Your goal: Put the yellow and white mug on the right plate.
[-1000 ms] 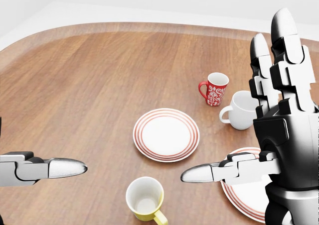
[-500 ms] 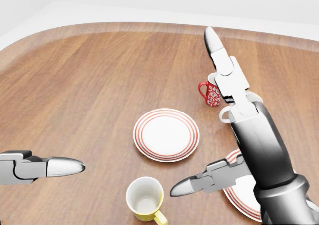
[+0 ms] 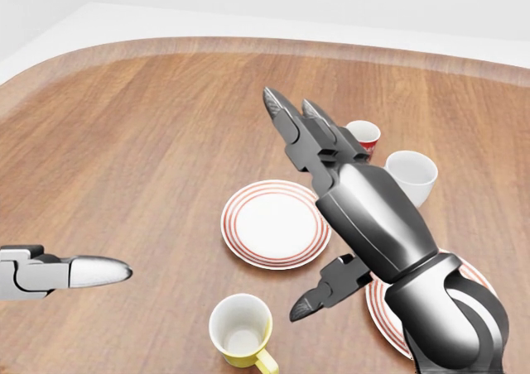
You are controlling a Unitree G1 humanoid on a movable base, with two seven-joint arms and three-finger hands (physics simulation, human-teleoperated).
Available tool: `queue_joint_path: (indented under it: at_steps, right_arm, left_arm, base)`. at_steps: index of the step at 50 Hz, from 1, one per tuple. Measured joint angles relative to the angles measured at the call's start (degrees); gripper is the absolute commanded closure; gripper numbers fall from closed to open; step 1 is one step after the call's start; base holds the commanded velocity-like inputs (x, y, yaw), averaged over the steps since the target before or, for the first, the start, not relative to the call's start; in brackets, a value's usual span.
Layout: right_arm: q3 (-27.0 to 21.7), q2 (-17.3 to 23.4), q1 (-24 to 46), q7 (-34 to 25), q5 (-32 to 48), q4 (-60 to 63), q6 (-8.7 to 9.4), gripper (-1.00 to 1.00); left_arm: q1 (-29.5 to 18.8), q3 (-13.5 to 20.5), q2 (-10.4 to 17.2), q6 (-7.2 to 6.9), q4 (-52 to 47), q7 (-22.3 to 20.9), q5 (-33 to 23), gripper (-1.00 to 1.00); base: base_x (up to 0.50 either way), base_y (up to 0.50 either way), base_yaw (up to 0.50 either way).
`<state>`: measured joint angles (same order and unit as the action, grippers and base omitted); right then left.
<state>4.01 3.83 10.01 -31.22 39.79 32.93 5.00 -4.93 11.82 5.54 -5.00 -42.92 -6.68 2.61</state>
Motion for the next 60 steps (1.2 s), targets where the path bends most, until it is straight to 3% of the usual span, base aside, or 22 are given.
queue_joint_path:
  at_steps: [26,41,60]
  right_arm:
    - [2.1,-1.8,5.1,-8.8,12.6,-10.7,0.0,-1.0]
    - [3.1,-2.8,4.8,-8.3,15.4,-16.0,0.0,-1.0]
    - [5.2,-4.2,2.8,-1.4,15.5,-26.5,0.0,-1.0]
  left_arm:
    - [-0.9,1.5,0.8,0.0,0.0,-0.1,1.0,-1.0]
    - [-1.1,1.9,1.1,0.0,0.2,0.1,1.4,-1.0]
    - [-1.5,2.6,1.5,0.0,0.2,0.2,2.0,-1.0]
  base:
    - [0.0,0.0,0.0]
    - [0.0,0.0,0.0]
    - [0.0,0.0,0.0]
